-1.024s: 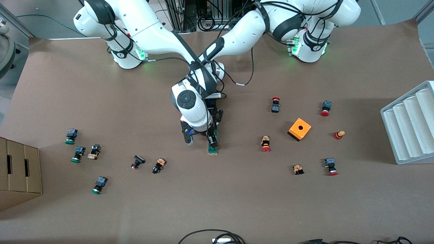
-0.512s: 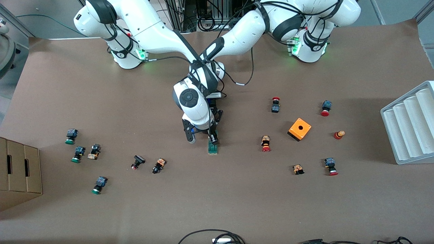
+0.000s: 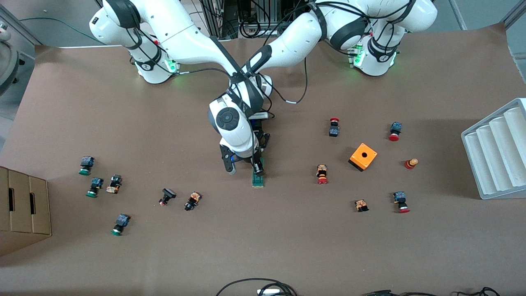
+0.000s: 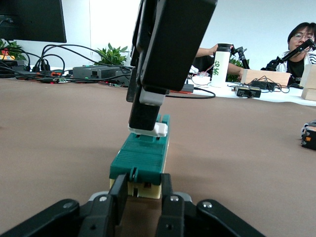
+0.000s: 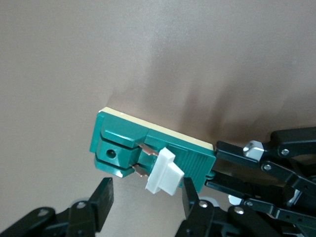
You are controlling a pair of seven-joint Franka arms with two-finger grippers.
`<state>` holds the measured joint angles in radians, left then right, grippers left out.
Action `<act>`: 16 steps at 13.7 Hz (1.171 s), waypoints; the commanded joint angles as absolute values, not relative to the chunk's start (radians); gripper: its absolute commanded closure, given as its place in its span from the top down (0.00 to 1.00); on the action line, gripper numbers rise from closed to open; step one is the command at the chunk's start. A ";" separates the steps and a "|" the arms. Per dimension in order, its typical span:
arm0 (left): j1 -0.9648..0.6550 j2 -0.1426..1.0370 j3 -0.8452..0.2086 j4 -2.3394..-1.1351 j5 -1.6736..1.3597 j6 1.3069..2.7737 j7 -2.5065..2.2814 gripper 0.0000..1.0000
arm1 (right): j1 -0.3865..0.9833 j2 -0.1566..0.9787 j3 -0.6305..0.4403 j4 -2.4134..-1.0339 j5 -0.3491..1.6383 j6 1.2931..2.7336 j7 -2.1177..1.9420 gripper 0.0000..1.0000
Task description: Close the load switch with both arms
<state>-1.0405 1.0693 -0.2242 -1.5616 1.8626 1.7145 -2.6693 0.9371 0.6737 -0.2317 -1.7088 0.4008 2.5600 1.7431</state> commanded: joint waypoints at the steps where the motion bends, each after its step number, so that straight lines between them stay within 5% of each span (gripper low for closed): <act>1: -1.034 1.094 -0.225 -1.536 1.859 1.721 -2.677 0.34 | 0.940 0.676 -0.236 -1.723 0.425 2.569 1.729 0.63; 6: -1.034 1.095 -0.225 -1.537 1.859 1.721 -2.677 0.37 | 0.936 0.673 -0.236 -1.717 0.422 2.571 1.717 0.39; 16: -1.034 1.095 -0.225 -1.537 1.859 1.721 -2.678 0.37 | 0.913 0.667 -0.238 -1.698 0.430 2.566 1.715 0.33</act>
